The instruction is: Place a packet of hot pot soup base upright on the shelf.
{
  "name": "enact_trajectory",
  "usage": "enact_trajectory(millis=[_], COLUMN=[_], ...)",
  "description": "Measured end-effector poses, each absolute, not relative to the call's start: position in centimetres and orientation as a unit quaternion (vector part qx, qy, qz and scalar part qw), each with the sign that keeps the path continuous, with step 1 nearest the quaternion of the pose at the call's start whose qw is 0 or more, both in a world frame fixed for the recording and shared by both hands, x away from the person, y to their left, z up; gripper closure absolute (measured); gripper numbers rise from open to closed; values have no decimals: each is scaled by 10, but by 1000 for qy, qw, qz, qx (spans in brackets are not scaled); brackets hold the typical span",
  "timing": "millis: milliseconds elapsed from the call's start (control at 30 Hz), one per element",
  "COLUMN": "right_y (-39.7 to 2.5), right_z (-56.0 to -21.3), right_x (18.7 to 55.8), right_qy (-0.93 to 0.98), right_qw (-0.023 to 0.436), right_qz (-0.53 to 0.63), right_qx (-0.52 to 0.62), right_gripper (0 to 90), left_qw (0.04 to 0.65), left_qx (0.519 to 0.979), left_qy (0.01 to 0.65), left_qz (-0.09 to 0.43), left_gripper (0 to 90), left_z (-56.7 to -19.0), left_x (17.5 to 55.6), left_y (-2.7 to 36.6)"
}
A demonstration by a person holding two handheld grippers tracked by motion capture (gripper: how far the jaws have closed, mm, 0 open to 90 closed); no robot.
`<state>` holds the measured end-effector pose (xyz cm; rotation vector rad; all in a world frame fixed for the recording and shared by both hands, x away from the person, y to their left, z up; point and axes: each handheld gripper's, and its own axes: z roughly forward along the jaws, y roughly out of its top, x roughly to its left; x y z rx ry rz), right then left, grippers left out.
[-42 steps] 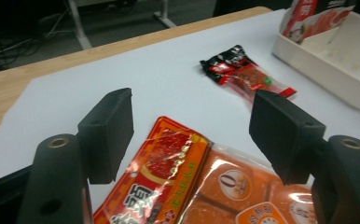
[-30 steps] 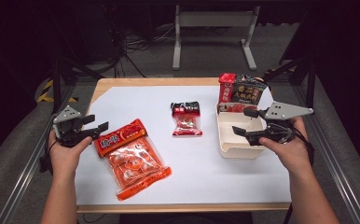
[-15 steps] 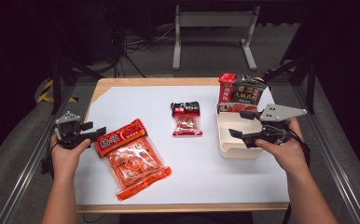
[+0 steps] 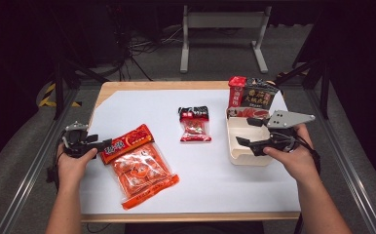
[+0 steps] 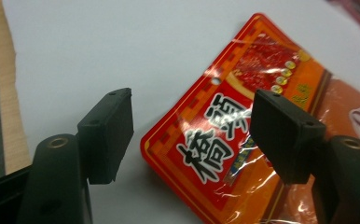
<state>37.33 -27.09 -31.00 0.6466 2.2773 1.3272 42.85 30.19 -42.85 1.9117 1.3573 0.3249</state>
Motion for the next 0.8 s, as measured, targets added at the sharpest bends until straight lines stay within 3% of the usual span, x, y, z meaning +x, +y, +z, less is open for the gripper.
enact_trajectory(millis=[567, 800], right_y=[-264, -264], right_z=[-317, -318], right_x=[375, 376], right_qy=[830, 831], right_qw=[203, 203], right_qz=[466, 464], right_qx=[231, 229], right_gripper=[259, 256], left_qw=[357, 353], left_qx=[742, 746], left_qy=[562, 561], left_qz=[84, 65], left_gripper=[336, 425], left_z=[-439, -440], left_x=[433, 433], left_y=[306, 303])
